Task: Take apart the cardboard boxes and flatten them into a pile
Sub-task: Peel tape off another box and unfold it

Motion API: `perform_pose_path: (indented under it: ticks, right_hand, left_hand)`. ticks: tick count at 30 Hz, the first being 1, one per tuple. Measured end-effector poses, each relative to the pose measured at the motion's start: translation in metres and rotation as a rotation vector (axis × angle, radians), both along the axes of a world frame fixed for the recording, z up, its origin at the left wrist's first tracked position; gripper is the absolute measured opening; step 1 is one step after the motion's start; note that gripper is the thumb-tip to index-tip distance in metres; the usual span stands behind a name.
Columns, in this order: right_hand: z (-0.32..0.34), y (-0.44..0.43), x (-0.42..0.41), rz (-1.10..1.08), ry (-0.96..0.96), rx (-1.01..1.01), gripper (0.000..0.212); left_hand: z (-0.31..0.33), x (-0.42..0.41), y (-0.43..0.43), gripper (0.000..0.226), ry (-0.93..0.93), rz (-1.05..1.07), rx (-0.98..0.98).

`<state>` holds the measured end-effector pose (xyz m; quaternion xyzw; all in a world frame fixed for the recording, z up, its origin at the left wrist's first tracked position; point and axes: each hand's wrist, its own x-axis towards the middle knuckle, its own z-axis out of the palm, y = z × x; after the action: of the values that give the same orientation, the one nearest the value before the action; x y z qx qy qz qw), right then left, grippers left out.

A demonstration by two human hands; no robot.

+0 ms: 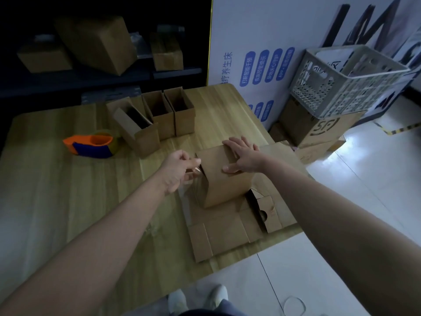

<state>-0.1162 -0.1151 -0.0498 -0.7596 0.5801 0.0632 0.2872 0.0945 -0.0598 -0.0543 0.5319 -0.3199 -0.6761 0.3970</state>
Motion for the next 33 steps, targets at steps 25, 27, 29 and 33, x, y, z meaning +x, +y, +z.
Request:
perform_pose_path:
  ticks: [25,27,29,33]
  right_hand:
    - [0.030,0.025,-0.031,0.005,-0.411,-0.217,0.118]
    - [0.027,0.029,-0.030,-0.017,-0.400,-0.226,0.118]
    - [0.021,0.035,-0.030,-0.041,-0.383,-0.232,0.117]
    - [0.011,0.043,-0.021,-0.067,-0.367,-0.252,0.118]
  left_hand:
    - [0.035,-0.065,-0.013,0.052,-0.987,-0.022,-0.411]
    - [0.033,-0.071,-0.012,0.058,-1.100,-0.086,-0.431]
    - [0.029,-0.070,-0.015,0.042,-1.078,-0.094,-0.445]
    - [0.031,-0.067,-0.017,0.011,-1.031,-0.216,-0.562]
